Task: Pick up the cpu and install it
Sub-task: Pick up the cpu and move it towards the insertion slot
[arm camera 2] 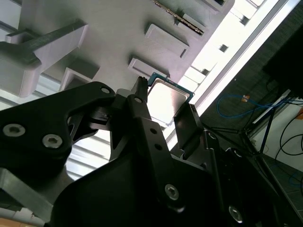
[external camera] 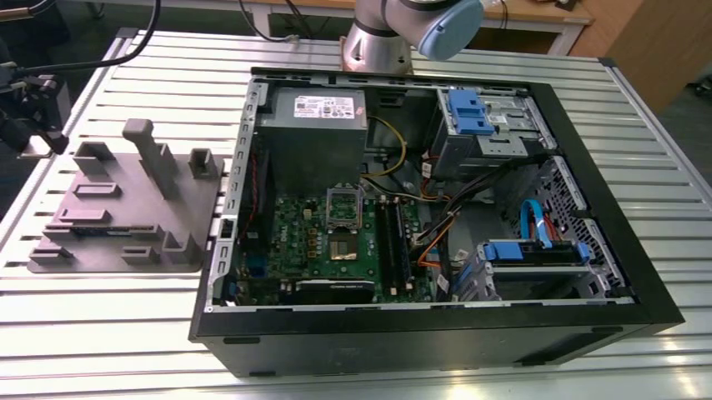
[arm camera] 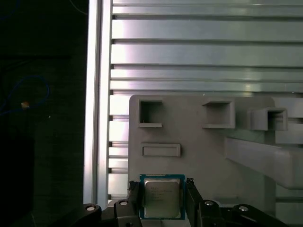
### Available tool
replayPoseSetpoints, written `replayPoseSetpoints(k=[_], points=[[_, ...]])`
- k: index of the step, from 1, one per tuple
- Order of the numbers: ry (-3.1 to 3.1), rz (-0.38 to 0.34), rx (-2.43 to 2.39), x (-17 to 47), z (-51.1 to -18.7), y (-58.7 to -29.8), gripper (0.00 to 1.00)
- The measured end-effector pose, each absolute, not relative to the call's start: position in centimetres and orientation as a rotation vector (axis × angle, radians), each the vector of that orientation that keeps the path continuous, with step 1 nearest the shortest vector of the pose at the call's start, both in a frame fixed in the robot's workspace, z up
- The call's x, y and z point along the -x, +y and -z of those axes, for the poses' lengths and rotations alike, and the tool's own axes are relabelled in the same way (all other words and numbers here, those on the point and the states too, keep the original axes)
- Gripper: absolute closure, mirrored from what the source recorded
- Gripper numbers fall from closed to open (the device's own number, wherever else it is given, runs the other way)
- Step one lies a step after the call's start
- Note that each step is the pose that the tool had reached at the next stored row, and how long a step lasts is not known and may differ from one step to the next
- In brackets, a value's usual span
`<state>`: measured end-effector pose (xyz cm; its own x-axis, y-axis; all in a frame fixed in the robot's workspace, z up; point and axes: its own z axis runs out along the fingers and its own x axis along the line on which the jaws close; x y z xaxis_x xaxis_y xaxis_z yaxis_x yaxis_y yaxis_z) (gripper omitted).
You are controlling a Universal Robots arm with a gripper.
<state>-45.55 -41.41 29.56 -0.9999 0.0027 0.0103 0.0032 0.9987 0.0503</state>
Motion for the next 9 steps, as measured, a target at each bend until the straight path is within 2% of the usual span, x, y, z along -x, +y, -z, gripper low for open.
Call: replayPoseSetpoints(k=[9], points=[[-3.13, 0.079, 0.005, 45.55, -29.85, -41.41, 0.53]])
